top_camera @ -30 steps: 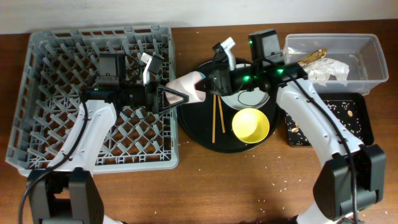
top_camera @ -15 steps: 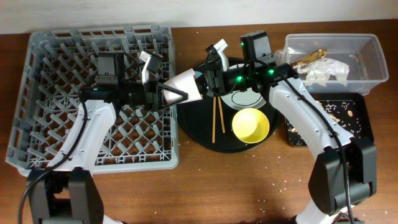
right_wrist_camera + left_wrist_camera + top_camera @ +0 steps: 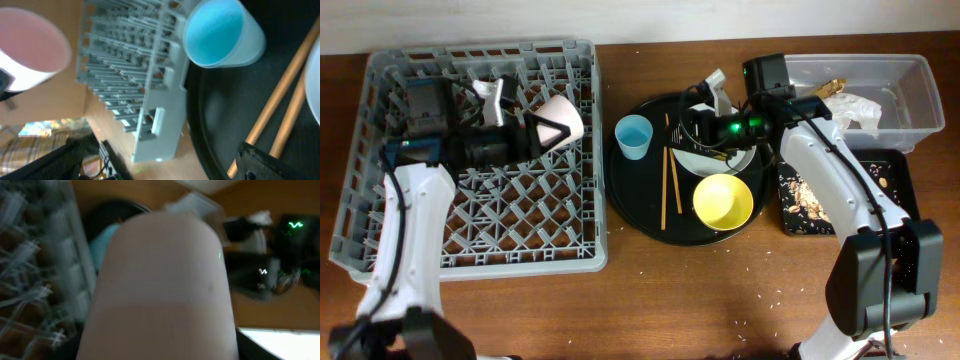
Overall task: Sort waste into correct bins and load items into the dishwasher rack
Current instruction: 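Place the pink cup upside down in the rack with the left gripper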
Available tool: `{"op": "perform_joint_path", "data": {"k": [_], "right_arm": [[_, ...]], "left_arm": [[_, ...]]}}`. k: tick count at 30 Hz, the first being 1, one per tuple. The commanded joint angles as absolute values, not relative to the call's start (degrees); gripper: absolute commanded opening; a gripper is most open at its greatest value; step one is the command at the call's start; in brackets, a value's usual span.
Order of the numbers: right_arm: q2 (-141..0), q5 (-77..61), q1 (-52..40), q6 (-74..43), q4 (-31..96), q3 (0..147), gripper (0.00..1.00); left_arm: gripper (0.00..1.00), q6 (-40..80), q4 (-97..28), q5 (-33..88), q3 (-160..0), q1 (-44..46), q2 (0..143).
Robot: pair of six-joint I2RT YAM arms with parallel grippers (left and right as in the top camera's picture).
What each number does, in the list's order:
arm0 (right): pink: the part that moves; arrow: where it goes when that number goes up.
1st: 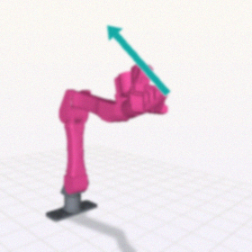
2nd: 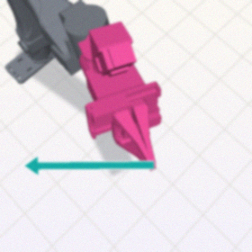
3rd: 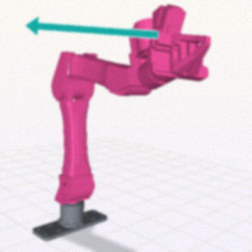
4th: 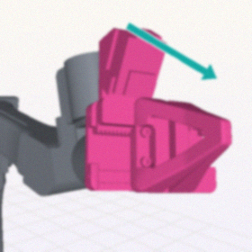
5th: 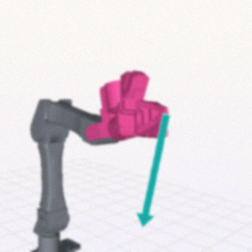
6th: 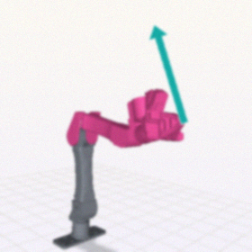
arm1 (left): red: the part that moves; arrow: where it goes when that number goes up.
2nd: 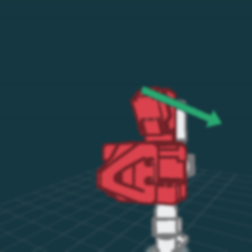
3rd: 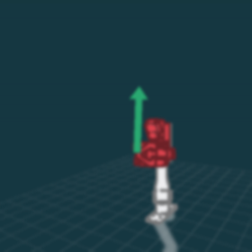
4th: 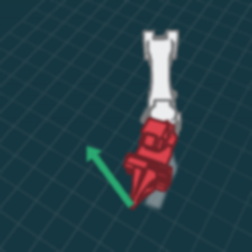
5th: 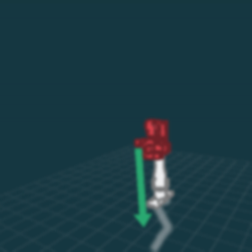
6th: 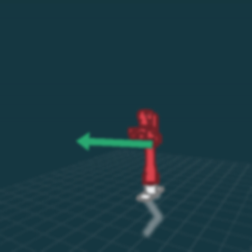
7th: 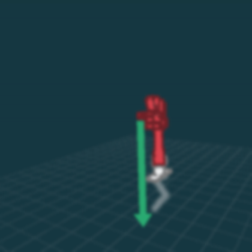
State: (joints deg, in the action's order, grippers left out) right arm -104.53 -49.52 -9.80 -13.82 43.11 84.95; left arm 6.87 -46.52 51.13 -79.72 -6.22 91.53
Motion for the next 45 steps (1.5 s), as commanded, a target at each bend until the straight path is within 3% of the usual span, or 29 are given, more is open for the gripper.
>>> {"op": "perform_joint_path", "data": {"k": [1,10,22,39,40,42,44,45], "right_arm": [[-105.16,-42.11,-9.34,-11.99,44.88,84.75,0.99],[-105.16,-37.52,-9.37,-8.75,50.22,84.75,0.98],[-105.16,-37.19,-9.37,-8.75,51.31,84.75,0.98],[-105.16,-37.19,-9.37,-8.75,53.12,84.75,0.99],[-105.16,-37.19,-9.37,-8.75,53.12,84.75,0.99],[-105.16,-37.19,-9.37,-8.75,53.15,84.75,0.98],[-105.16,-37.19,-9.37,-8.75,53.12,84.75,0.99],[-105.16,-37.19,-9.37,-8.75,53.12,84.75,0.99]], "left_arm": [[0.32,5.91,-56.31,20.64,-83.96,0.1,87.09],[0.32,11.35,-75.99,-0.47,-82.65,11.7,86.96],[0.32,11.51,-65.19,1.34,-74.98,12.75,87.42],[0.33,13.91,-64.97,-0.47,-74.81,16.45,96.75],[0.36,13.89,-64.71,-0.47,-74.81,16.45,96.75],[0.56,13.89,-64.01,-0.47,-74.81,16.45,96.75],[0.86,13.89,-62.98,-0.43,-74.81,16.47,96.75],[0.92,13.89,-62.81,-0.43,-74.81,16.47,96.75]]}}
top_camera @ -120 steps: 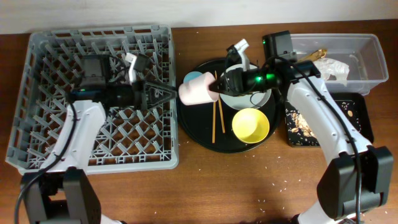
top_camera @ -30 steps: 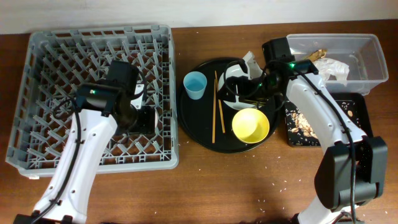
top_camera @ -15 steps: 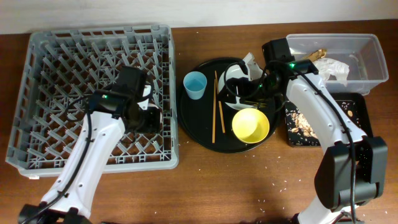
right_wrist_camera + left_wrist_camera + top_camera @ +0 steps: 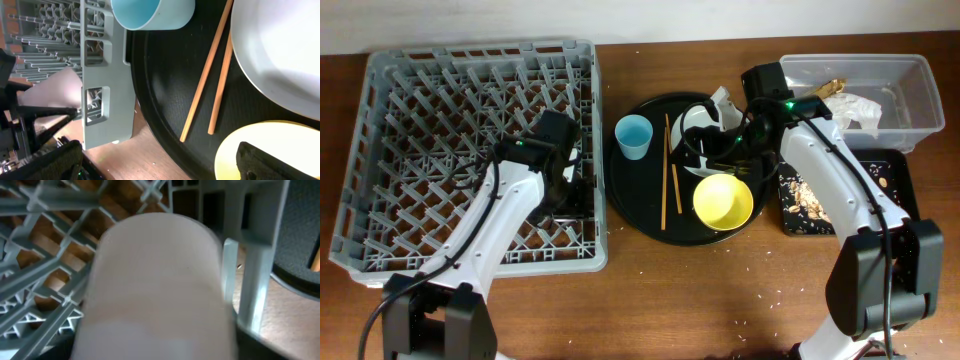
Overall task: Sort waste into correct bins and load items into the dishwasher rack
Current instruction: 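Place the pink cup upside down in the rack with the left gripper, then grasp the blue cup with the right gripper and lift it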
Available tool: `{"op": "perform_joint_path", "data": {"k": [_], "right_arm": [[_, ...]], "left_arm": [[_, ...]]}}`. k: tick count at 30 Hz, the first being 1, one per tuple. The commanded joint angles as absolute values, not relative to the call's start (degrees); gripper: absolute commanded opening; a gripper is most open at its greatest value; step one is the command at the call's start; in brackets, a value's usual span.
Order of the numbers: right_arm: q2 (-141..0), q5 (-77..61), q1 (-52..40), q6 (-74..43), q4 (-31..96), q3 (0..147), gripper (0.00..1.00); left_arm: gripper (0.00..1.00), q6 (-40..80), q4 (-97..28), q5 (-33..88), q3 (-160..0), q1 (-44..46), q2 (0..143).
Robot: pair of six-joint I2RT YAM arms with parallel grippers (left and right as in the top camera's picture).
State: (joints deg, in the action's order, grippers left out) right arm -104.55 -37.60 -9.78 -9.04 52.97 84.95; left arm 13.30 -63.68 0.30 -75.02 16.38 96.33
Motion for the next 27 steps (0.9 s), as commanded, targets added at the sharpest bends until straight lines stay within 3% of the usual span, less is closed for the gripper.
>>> {"op": "perform_joint_path", "data": {"k": [1,11,19,27], "right_arm": [[-105.16,-37.19,-9.37,-8.75,52.97,84.75,0.99],[-105.16,-34.09,-9.76,-11.42,44.91,88.03,0.84],[-107.13,-9.76,-20.99,-20.73,33.52,91.09,0.77],[-116.77,-5.54,-23.77,-26.02,29.78,91.35,0.64]], "left_arm": [[0.93,13.89,-62.5,-0.43,-74.83,16.45,96.75],[0.96,13.89,-62.61,1.37,-83.77,16.45,96.75],[0.99,15.31,-64.66,2.33,-97.38,14.68,96.75],[0.99,15.84,-64.31,2.31,-97.38,9.39,96.79]]}}
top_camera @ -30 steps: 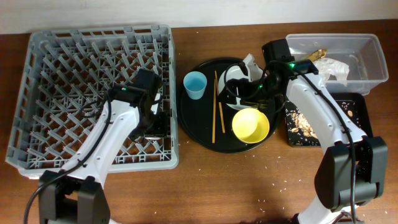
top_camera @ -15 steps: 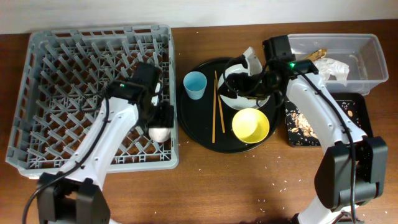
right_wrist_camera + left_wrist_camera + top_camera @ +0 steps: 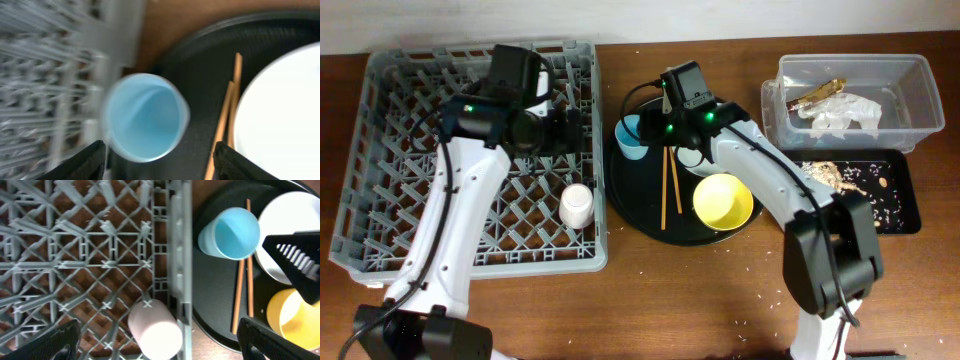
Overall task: Sort waste into correct bins and load items into the dishwasher rack
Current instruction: 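Grasp the blue cup with the right gripper and lift it, then hand the blue cup from the right gripper to the left gripper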
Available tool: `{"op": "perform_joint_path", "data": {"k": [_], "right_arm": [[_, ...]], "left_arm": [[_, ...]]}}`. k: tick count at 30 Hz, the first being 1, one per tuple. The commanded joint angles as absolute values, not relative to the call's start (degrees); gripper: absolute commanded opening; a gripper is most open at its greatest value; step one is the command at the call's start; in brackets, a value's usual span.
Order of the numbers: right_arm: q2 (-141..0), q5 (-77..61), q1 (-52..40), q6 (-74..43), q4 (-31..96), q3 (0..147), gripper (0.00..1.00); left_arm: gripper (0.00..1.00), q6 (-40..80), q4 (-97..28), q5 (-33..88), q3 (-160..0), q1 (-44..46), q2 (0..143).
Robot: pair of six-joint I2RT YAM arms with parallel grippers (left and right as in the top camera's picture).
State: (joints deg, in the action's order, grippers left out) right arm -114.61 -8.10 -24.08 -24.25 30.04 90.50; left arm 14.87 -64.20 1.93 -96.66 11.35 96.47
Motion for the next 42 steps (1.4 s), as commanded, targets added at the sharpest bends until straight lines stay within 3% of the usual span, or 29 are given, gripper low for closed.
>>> {"op": "perform_joint_path", "data": {"k": [1,5,7,12,17,20,24,31,42], "right_arm": [[-117.89,-5.63,-23.77,-26.02,29.74,91.42,0.6],[-120.86,-5.76,-23.77,-26.09,29.71,91.42,0.47],[-121.91,-5.76,-23.77,-26.7,29.71,91.42,0.29],[-122.17,-7.18,-23.59,-27.11,30.68,91.46,0.04],[-115.92,-26.44,-17.98,-26.55,34.52,92.29,0.04],[-109.86,-50.78,-11.16,-25.1,30.87,92.29,0.04],[-107.13,-66.41,-7.09,-24.25,28.03,92.29,0.04],[-107.18,-74.17,-9.06,-24.01,26.09,92.25,0.04],[-107.18,-76.99,-14.0,-24.53,21.08,92.27,0.04]], "left_arm": [[0.99,15.84,-64.31,2.33,-97.38,8.36,96.79],[0.99,15.84,-64.29,2.31,-97.34,7.44,96.82],[0.99,15.84,-64.31,2.33,-97.32,7.44,96.79],[0.99,15.84,-64.34,2.35,-97.32,7.44,96.82],[0.99,15.68,-64.97,7.49,-97.32,7.42,96.82],[0.99,12.62,-64.69,19.07,-97.32,7.44,96.82],[0.99,7.55,-61.23,37.5,-97.32,7.42,96.82],[0.99,6.28,-55.88,56.03,-97.32,7.27,96.82],[0.99,5.26,-54.52,63.68,-97.32,6.17,96.82]]}}
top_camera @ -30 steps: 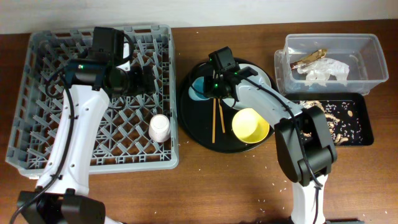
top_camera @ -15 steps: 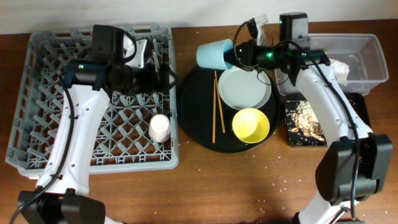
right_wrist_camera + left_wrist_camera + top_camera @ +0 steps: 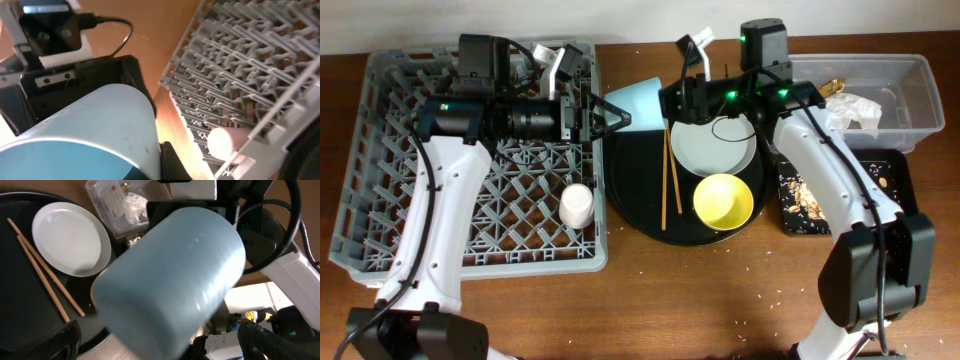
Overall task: Sort waste into correct bins and load items into the dishwasher rack
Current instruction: 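Hand the blue cup from the right gripper to the left gripper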
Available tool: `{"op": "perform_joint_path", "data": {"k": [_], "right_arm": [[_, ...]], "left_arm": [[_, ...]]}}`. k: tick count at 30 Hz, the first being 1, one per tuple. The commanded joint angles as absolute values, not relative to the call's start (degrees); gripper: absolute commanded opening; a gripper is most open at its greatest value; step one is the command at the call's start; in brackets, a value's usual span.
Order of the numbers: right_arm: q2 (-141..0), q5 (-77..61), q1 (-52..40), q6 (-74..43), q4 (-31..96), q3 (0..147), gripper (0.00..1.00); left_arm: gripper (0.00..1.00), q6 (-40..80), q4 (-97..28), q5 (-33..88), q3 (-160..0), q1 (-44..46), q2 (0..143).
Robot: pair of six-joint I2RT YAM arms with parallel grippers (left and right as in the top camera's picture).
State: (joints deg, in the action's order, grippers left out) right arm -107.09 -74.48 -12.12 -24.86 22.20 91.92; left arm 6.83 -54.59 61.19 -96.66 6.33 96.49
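A light blue cup (image 3: 635,103) hangs on its side in the air over the gap between the grey dishwasher rack (image 3: 380,200) and the round black tray (image 3: 638,215). My right gripper (image 3: 672,100) is shut on its rim; one finger (image 3: 166,161) presses the cup wall (image 3: 90,120). My left gripper (image 3: 610,113) stands open at the cup's closed end, and the cup (image 3: 170,275) fills the space between its spread fingers. A pink cup (image 3: 576,205) stands upside down in the rack near its right edge.
On the black tray lie a white plate (image 3: 715,145), a yellow bowl (image 3: 723,200) and a pair of chopsticks (image 3: 667,180). At the right are a clear bin (image 3: 910,75) with wrappers and a black tray (image 3: 820,195) with food scraps.
The blue cup was standing on the black tray under my right gripper. Now the right gripper holds it in the air on its side, and my open left gripper has moved to its closed end.
First my left gripper held the pink cup above the rack, then low at the rack's right edge. Then the cup stood in the rack, let go, while my right gripper was at the blue cup. Now the blue cup hangs between both grippers.
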Motion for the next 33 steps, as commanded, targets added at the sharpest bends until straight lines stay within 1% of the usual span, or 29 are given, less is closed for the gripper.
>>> {"op": "perform_joint_path", "data": {"k": [1,7,13,15,19,20,22,23,25,27,28,29,32,33], "right_arm": [[-107.18,-76.99,-14.35,-24.53,20.82,92.27,0.04],[-107.18,-77.12,-17.72,-29.47,13.72,92.27,0.04],[-107.18,-71.44,-19.55,-29.47,13.67,92.25,0.04],[-107.2,-71.2,-19.55,-29.43,14.13,92.23,0.04],[-107.2,-68.88,-19.55,-29.45,14.83,92.16,0.04],[-107.2,-68.51,-19.55,-29.45,14.81,92.16,0.04],[-107.2,-68.47,-19.55,-29.43,14.79,92.16,0.05],[-107.2,-68.49,-19.55,-29.43,14.81,92.16,0.09],[-107.2,-68.49,-19.55,-29.43,14.81,92.16,0.33],[-107.2,-68.47,-19.55,-29.41,14.81,92.16,0.35],[-107.2,-68.47,-19.55,-29.41,14.81,92.16,0.38],[-107.2,-68.47,-19.53,-29.28,14.81,92.16,0.48],[-107.2,-68.25,-19.49,-29.15,14.81,92.16,0.6],[-107.2,-68.03,-19.49,-28.97,14.81,92.16,0.68]], "left_arm": [[0.99,5.26,-54.54,63.68,-97.32,6.22,96.82],[0.99,5.02,-54.65,63.66,-97.32,6.22,96.82],[0.98,4.6,-54.72,63.66,-97.32,6.22,96.82],[0.89,4.56,-54.7,63.64,-97.32,6.22,96.82],[0.68,4.38,-54.7,63.59,-97.32,6.22,96.82],[0.65,4.38,-54.7,63.59,-97.32,6.22,96.82],[0.65,4.4,-54.7,63.11,-97.32,6.22,96.82],[0.65,4.4,-54.7,62.35,-97.32,6.22,96.82],[0.65,4.43,-54.7,61.19,-97.32,6.22,96.82],[0.65,4.4,-54.68,60.29,-97.32,6.22,96.82],[0.65,4.43,-54.7,59.02,-97.32,6.22,96.79],[0.65,4.4,-54.7,58.02,-97.32,6.2,96.79],[0.65,4.4,-54.68,55.16,-97.32,6.2,96.79],[0.65,4.4,-54.68,54.13,-97.32,6.2,96.79]]}}
